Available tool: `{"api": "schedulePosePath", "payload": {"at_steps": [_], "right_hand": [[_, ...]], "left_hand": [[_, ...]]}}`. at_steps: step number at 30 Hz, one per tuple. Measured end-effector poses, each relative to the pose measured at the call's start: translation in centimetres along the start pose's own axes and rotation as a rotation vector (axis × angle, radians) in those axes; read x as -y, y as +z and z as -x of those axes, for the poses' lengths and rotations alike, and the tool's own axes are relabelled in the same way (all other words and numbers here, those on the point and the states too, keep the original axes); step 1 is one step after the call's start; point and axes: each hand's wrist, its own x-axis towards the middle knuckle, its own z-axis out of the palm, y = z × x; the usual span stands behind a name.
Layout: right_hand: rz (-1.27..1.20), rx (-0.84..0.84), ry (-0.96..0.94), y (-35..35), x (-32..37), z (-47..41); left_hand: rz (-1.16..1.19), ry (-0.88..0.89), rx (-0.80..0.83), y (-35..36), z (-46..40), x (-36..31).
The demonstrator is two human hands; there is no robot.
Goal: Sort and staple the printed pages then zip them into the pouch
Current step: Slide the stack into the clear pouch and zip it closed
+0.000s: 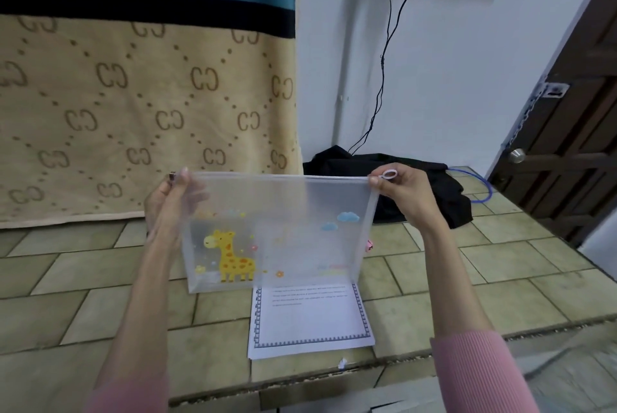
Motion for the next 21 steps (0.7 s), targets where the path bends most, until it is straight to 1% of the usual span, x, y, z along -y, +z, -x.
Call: {"api": "schedulePosePath", "payload": {"at_steps": [1,3,4,5,7,10,11,12,13,14,15,16,17,19,20,21], "right_hand": [[-0.026,-0.006,-0.012,0.2,0.0,0.0],[-0.112,-0.027,-0.020,0.7,0.0,-0.1],[-0.149,-0.040,-0.018,1.0,0.1,-0.2],[-0.171,-0.050,-0.020,1.2,0.1,-0.3],[-0.184,-0.050,-0.031,1.8,0.2,-0.7],[-0.192,-0.054,-0.031,3.1,0.3,-0.9],[-0.199,-0.062,-0.024,3.5,0.3,-0.9],[-0.204,-0.065,-0.015,3.8,0.3,-0.8],[-0.213,-0.063,-0.004,4.0,0.3,-0.7],[-0.231,-0.061,0.007,4.2,0.1,-0.6],[-0.265,-0.064,0.019,4.4,0.0,-0.4],[-0.312,-0.068,0.037,4.5,-0.2,-0.3],[-0.369,-0.065,0.066,4.8,-0.5,-0.1],[-0.458,-0.007,0.140,5.4,-1.0,0.4],[-0.484,0.040,0.173,5.7,-1.2,0.7],[-0.506,0.088,0.200,5.9,-1.3,0.9]], "left_hand": [[-0.035,0.004,-0.032,0.0,0.0,-0.3],[-0.160,0.066,-0.075,-0.2,-0.3,-1.3],[-0.278,0.121,-0.070,-0.4,-0.4,-1.7],[-0.458,0.195,-0.050,-0.4,-0.4,-2.1],[-0.849,0.341,0.050,0.8,0.5,-3.0],[-1.152,0.473,0.277,4.4,1.9,-3.1],[-1.248,0.516,0.302,5.3,2.2,-2.7],[-1.306,0.555,0.272,5.9,2.3,-2.1],[-1.325,0.583,0.190,6.4,2.4,-1.2],[-1.304,0.579,0.066,6.9,2.7,-0.3],[-1.225,0.540,-0.073,7.4,3.3,0.5],[-1.078,0.421,-0.189,8.0,4.0,0.8],[-0.874,0.230,-0.251,8.9,4.6,0.7],[-0.520,-0.168,-0.251,10.5,4.9,0.6],[-0.428,-0.289,-0.239,11.0,4.8,0.6],[-0.367,-0.357,-0.232,11.3,4.6,0.6]]}}
